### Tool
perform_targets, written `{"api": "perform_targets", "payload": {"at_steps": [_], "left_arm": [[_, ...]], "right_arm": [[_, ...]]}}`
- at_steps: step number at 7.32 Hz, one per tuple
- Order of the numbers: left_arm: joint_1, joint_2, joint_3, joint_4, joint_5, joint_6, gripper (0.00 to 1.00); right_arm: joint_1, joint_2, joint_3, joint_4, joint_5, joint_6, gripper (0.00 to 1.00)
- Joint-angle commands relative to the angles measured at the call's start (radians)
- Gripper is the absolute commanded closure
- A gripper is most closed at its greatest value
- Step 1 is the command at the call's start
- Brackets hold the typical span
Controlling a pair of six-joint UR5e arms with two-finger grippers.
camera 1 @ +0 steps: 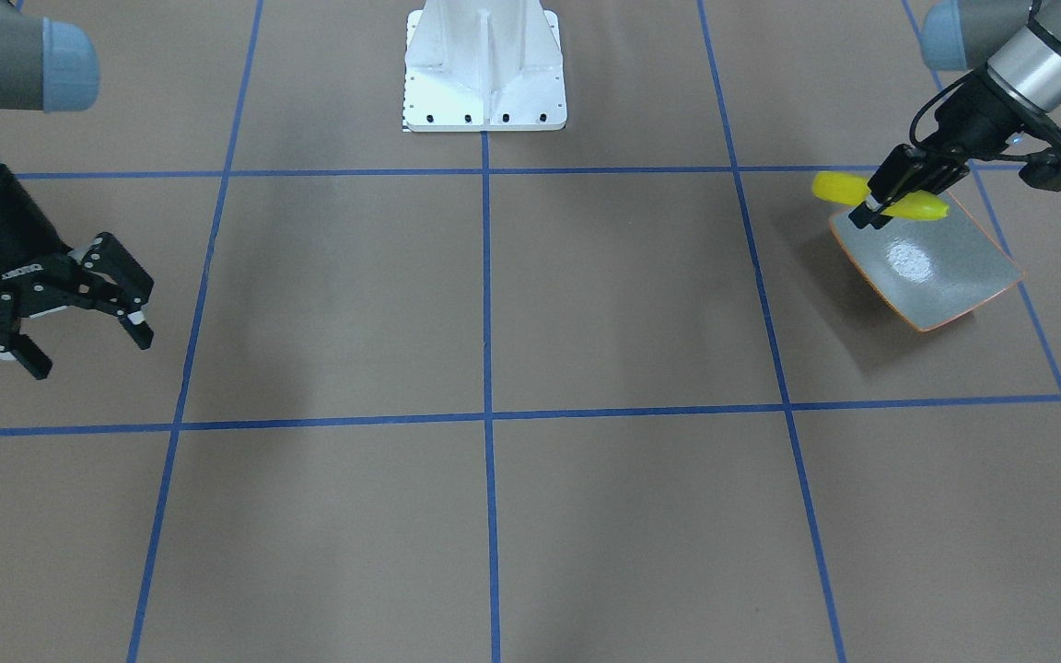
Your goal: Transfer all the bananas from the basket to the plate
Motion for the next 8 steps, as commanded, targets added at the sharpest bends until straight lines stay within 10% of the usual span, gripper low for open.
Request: {"api": "perform_targets", "payload": {"at_steps": [1,3,8], "left_arm": [[-0.004,0.074,0.053,0.008,0.026,0.165,1.00],[0.008,0.071,0.152,0.008,0.122,0.286,1.00],[0.012,0.034,0.229,0.008,0.210,0.417,0.03]], "right_arm": [[0.129,-0.095,-0.019,-0.017,0.100,-0.263,0.00],[0.227,-0.152,-0.059,-0.015,0.174,-0.445,0.00],[0.239,-0.161,-0.065,-0.012,0.181,-0.455,0.00]]}}
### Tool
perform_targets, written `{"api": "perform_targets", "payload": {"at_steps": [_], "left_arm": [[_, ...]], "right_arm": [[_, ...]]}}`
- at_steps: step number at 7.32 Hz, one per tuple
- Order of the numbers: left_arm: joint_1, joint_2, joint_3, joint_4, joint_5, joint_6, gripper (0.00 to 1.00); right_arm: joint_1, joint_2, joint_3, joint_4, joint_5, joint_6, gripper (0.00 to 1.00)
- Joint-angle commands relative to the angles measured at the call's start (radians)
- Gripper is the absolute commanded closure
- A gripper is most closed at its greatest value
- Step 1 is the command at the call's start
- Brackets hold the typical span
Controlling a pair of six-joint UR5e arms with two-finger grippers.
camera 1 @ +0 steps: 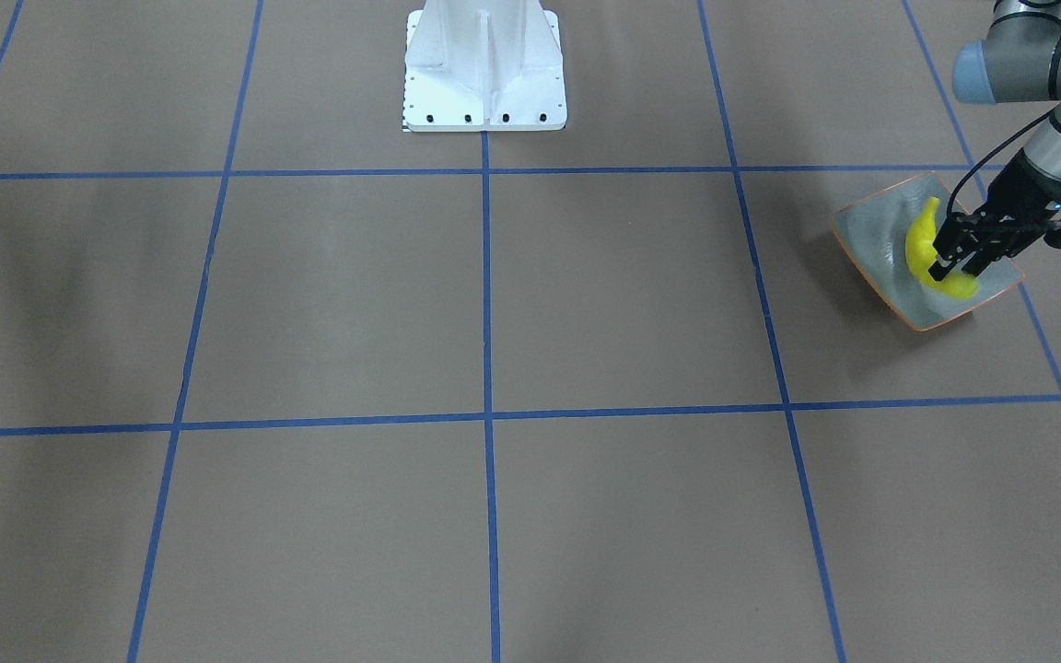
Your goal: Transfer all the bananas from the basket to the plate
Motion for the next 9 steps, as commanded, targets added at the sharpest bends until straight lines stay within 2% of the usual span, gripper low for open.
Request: {"api": "perform_targets", "payload": {"at_steps": [1,3,5,6,9], "left_arm": [[0.001,-0.012,0.012,0.000,0.064,0.023,0.01],[-0.002,-0.018,0.000,-0.002,0.053,0.043,0.01],[-0.018,-0.038,-0.037,-0.002,-0.021,0.043,0.00],[-0.018,-0.049,-0.037,-0.003,-0.021,0.043,0.00],[-0.018,-0.058,-0.048,-0.012,-0.023,0.041,0.00]], "right_arm": [[0.002,-0.007,0.001,0.003,0.000,-0.001,0.00],[0.022,-0.023,0.001,0.001,0.020,-0.014,0.00],[0.107,-0.089,-0.011,-0.002,0.080,-0.166,0.00],[0.155,-0.127,-0.048,0.001,0.095,-0.280,0.00],[0.349,-0.146,-0.321,0.004,0.095,-0.593,0.00]]}}
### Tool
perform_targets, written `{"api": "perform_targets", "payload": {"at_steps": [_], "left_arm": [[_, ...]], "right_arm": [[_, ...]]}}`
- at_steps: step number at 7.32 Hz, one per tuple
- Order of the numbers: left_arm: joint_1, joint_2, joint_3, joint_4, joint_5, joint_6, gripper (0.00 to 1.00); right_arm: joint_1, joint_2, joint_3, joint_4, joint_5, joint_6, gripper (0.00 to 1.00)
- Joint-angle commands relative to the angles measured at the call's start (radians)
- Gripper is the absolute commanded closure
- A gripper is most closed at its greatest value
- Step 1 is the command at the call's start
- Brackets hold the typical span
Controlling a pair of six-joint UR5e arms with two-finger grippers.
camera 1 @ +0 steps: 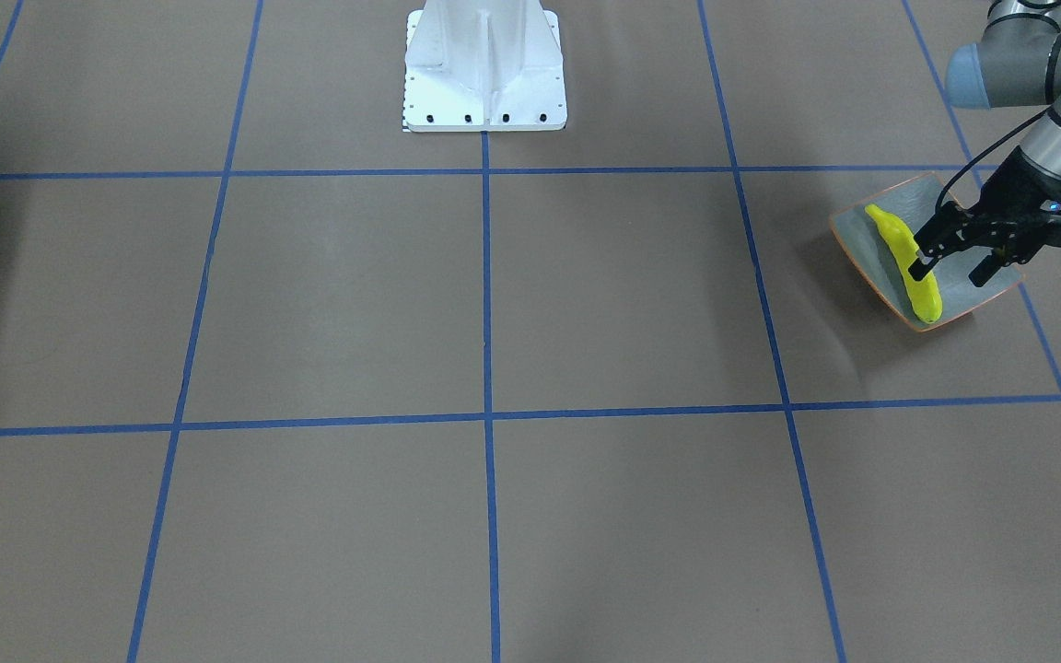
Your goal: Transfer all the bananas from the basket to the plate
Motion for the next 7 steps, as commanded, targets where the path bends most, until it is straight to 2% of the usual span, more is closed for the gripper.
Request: {"api": "perform_targets", "payload": {"at_steps": [1,4,5,7], "left_arm": [[0.000,-0.002,-0.018,-0.004,0.000,0.000,0.00],[0.001,-0.010,-0.035,-0.004,0.006,0.001,0.00],[0.001,-0.010,-0.037,-0.009,0.009,0.003,0.00],[0.001,-0.010,-0.037,-0.015,0.012,0.041,0.00]], "right_arm": [[0.168,0.001,-0.201,0.000,0.010,-0.214,0.00],[0.295,0.021,-0.473,0.001,0.009,-0.207,0.00],[0.307,0.012,-0.518,0.003,0.004,-0.202,0.00],[0.315,-0.030,-0.535,0.018,0.004,-0.111,0.01]]}}
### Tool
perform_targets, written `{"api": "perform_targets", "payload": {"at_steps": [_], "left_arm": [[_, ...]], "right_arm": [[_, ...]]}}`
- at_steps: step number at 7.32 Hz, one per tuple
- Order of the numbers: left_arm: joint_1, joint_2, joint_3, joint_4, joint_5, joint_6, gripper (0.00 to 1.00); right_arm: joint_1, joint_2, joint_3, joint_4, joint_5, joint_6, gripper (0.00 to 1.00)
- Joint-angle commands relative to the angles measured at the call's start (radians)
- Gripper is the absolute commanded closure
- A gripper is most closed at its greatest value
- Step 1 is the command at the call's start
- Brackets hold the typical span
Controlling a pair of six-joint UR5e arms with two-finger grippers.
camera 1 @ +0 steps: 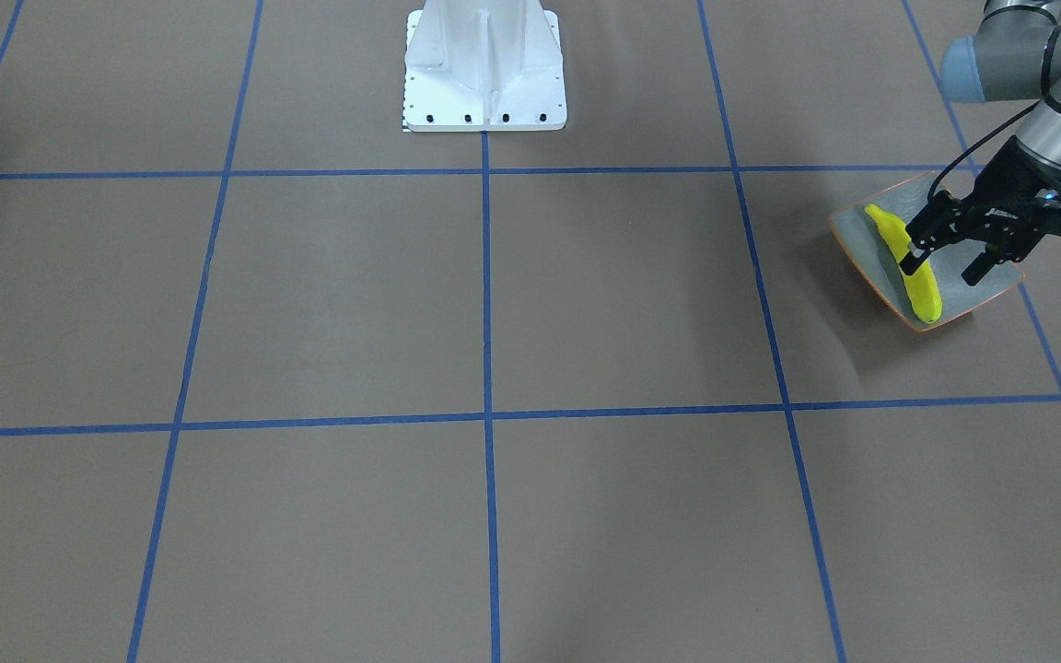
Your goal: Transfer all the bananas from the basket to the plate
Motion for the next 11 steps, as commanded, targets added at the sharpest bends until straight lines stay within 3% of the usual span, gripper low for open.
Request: {"api": "perform_targets", "payload": {"at_steps": [1,3,5,11], "left_arm": [[0.001,0.000,-0.001,-0.003,0.002,0.027,0.00],[0.001,-0.010,-0.001,-0.003,0.004,0.028,0.00],[0.002,-0.010,-0.001,-0.003,0.004,0.028,0.00],[0.001,-0.003,-0.001,-0.013,0.024,0.028,0.00]], "right_arm": [[0.006,-0.043,-0.022,0.052,-0.003,0.119,0.02],[0.006,-0.054,-0.048,0.161,-0.061,0.247,0.04],[0.006,-0.054,-0.053,0.170,-0.069,0.248,0.15],[0.000,-0.050,-0.051,0.176,-0.081,0.305,0.17]]}}
